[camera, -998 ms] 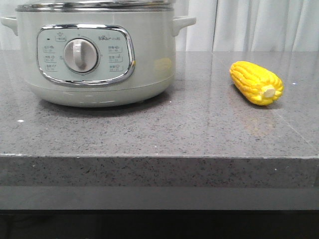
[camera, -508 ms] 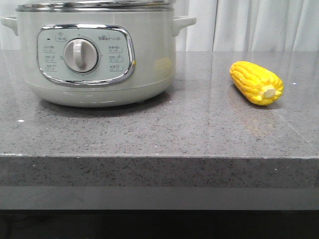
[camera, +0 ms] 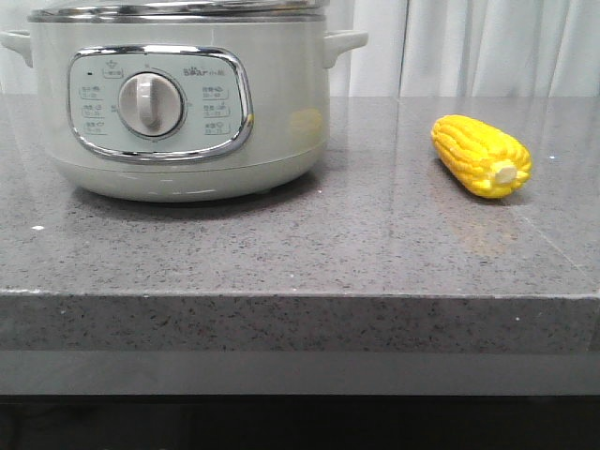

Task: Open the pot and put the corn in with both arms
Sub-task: 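Grasp the silver knob of the glass lid with the left gripper, then lift the glass lid up off the pot with the left gripper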

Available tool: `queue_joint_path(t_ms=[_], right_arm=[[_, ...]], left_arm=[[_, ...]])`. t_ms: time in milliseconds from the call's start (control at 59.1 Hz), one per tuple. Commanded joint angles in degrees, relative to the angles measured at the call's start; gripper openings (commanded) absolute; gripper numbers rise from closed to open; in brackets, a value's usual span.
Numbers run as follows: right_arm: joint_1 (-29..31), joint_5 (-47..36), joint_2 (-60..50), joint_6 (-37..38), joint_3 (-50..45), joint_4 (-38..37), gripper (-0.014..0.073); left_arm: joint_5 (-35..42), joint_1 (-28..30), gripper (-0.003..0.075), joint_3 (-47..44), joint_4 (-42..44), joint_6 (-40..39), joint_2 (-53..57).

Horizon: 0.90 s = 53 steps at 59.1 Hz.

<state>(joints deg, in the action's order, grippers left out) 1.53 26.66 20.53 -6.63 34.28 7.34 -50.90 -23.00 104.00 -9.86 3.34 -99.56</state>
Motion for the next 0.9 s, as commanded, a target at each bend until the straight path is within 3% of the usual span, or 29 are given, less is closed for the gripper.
queue_joint_path(t_ms=[0, 558, 880], right_arm=[[0.4, -5.0, 1.0, -0.3, 1.8, -0.4, 0.0602], [0.4, -4.8, 1.0, -0.3, 1.8, -0.4, 0.0602], [0.4, -4.0, 1.0, -0.3, 1.8, -0.4, 0.0602]], left_arm=[[4.0, -0.2, 0.0292, 1.9, 0.6, -0.6, 3.5], [5.2, -0.2, 0.0291, 1.3, 0.6, -0.2, 14.9], [7.8, -0.2, 0.0291, -13.3, 0.7, 1.0, 29.1]])
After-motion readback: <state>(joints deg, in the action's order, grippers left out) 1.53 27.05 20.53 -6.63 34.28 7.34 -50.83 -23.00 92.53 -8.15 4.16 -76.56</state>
